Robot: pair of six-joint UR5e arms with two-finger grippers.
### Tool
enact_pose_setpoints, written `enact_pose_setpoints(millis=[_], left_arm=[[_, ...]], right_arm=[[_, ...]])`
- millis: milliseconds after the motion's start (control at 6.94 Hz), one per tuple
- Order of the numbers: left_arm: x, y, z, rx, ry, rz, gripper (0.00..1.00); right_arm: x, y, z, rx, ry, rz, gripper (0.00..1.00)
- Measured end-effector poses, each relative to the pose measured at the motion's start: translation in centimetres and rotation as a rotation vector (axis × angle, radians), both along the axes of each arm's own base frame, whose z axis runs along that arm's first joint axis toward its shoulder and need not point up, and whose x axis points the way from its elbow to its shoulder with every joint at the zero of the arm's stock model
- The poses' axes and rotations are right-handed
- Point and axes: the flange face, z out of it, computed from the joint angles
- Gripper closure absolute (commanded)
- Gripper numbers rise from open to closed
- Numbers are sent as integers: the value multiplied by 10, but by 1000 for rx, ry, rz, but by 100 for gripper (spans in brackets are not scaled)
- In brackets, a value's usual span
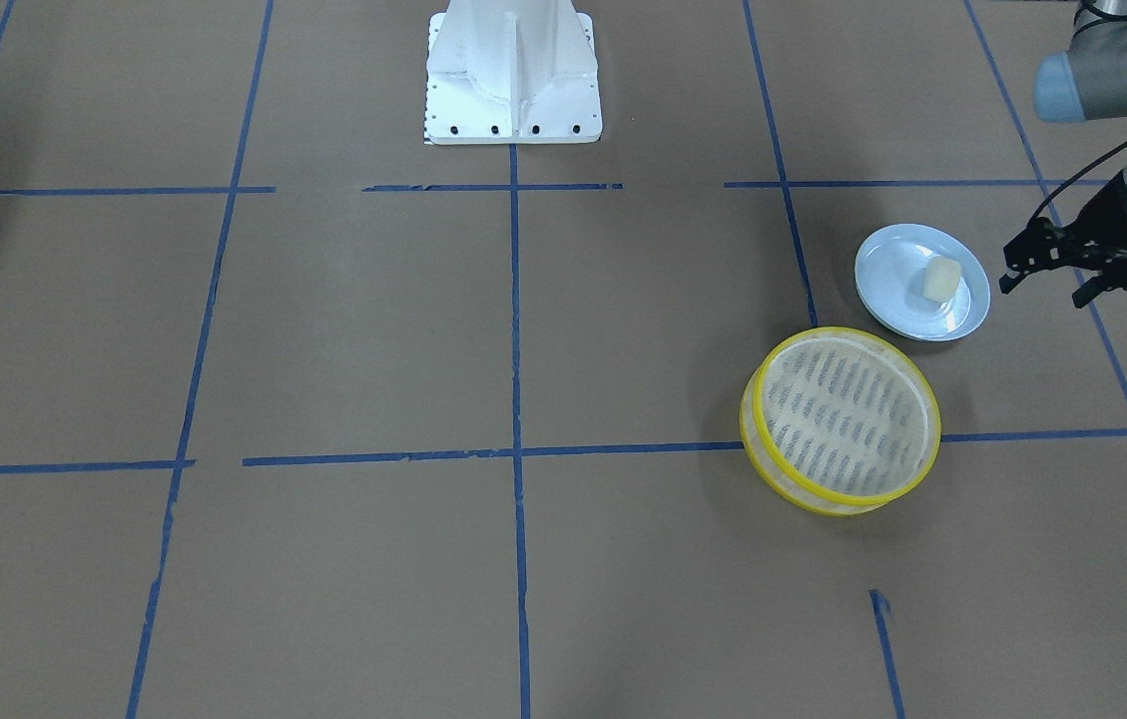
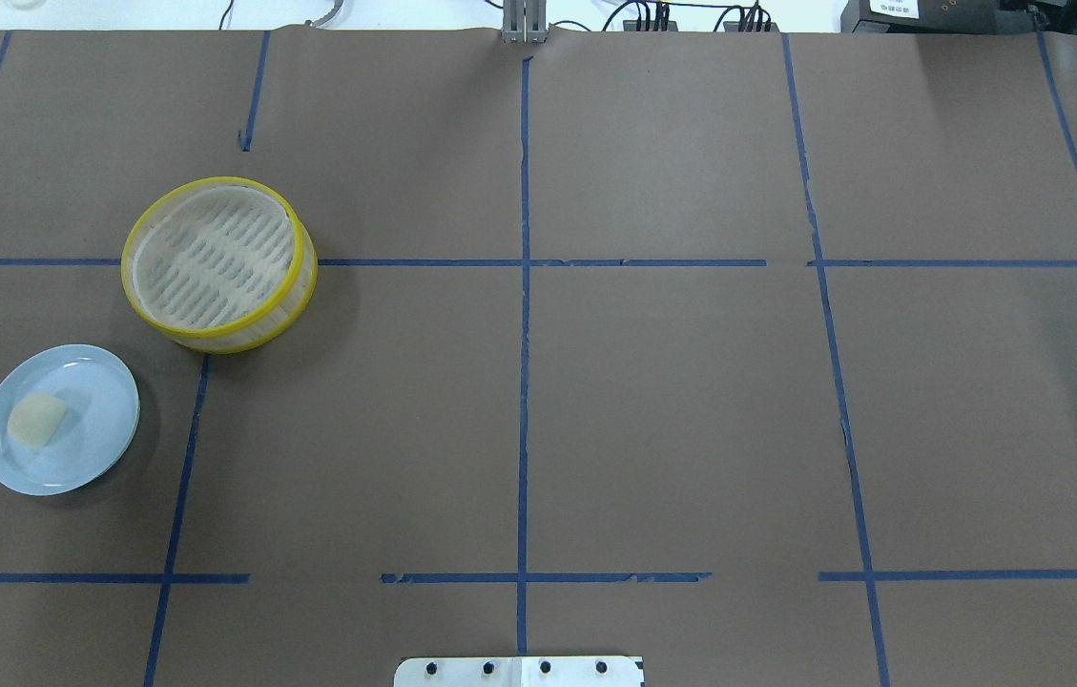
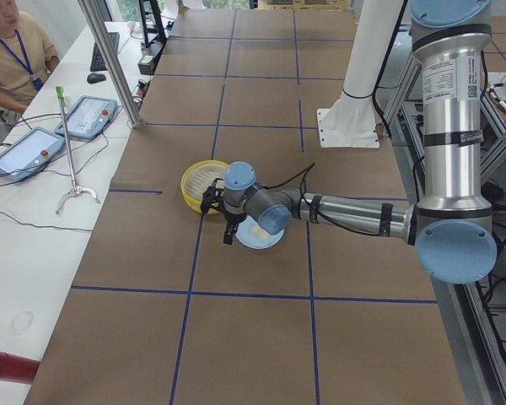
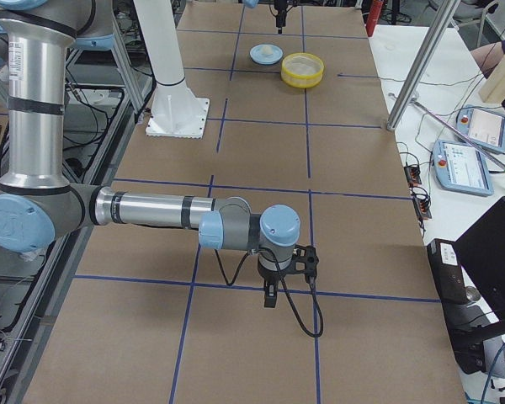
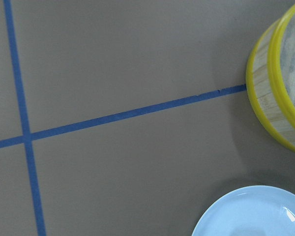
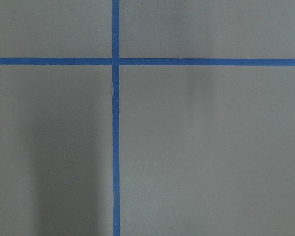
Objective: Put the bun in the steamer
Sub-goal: 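Move the left gripper down over the white bun on the blue plate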
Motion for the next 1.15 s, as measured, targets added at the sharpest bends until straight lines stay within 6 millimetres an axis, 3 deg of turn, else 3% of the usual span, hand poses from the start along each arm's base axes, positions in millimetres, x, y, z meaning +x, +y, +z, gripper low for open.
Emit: enact_pose_setpoints(millis=[144,432,1153], left_arm=[[25,9,-1,-25,-4,10,3],[57,26,1,-40,-15,25,7],[78,60,18,-66,-10,55,10]], right_arm=[[0,0,0,0,0,0,0],[0,0,0,0,0,0,0],[0,0,0,0,0,0,0]])
